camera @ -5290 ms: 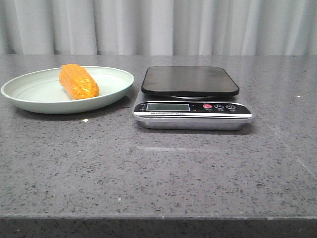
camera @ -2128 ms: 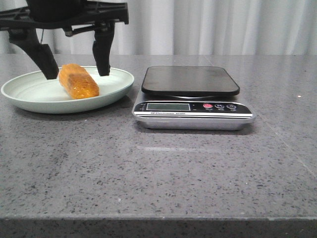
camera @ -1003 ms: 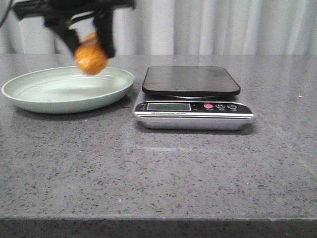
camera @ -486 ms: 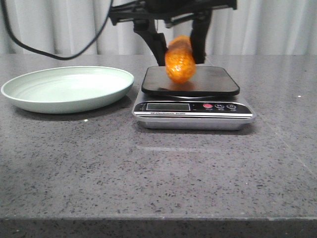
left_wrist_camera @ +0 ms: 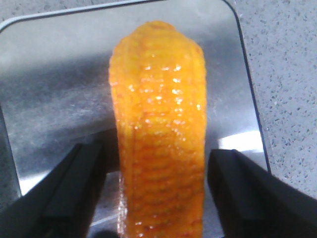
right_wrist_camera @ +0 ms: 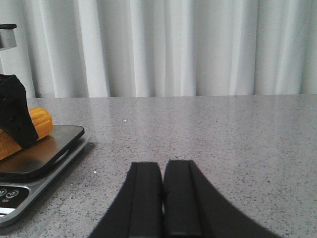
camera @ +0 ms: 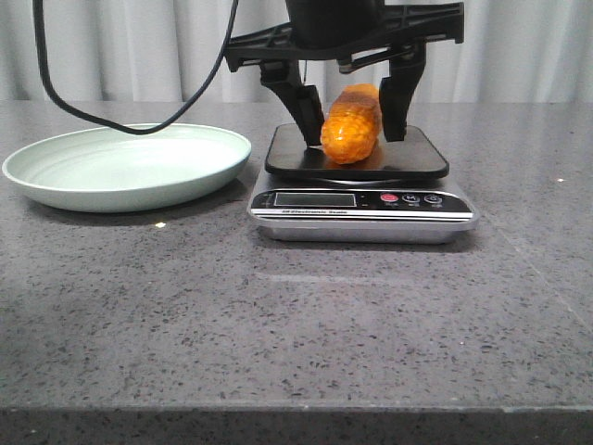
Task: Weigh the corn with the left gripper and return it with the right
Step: 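Lift the corn with the left gripper and lower it onto the scale, then open the left gripper and withdraw it upward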
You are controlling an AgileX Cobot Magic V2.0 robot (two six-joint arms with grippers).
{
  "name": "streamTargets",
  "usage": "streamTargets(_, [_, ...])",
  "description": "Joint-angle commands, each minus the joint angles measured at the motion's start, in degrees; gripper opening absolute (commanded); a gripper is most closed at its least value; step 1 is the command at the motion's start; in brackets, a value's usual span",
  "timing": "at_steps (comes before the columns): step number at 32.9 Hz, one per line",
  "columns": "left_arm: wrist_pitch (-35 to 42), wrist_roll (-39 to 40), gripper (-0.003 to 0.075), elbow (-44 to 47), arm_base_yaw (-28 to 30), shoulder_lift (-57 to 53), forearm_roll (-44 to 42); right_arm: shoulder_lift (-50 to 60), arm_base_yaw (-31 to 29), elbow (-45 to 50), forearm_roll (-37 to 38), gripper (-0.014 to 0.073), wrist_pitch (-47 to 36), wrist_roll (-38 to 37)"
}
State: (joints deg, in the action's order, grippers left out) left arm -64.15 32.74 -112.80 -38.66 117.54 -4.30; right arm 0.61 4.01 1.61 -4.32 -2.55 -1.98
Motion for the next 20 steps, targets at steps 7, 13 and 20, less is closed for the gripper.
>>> streamTargets(7, [-0.5, -2.3, 0.0574, -9.8, -0.1, -3.9, -1.0, 1.0, -0.2, -0.5, 0.7, 0.0163, -4.9, 0.6])
streamTargets(13, [-3.1, -8.4, 0.0408, -13.1, 0.3, -6.9, -4.8, 1.0, -0.2, -0.5, 0.7, 0.0163, -4.9, 0.6])
streamTargets(20, [-3.6, -10.5, 0.0116, -7.9, 0.5, -14.5, -9.9, 1.0, -0.2, -0.5, 0.7, 0.0163, -4.9, 0.6])
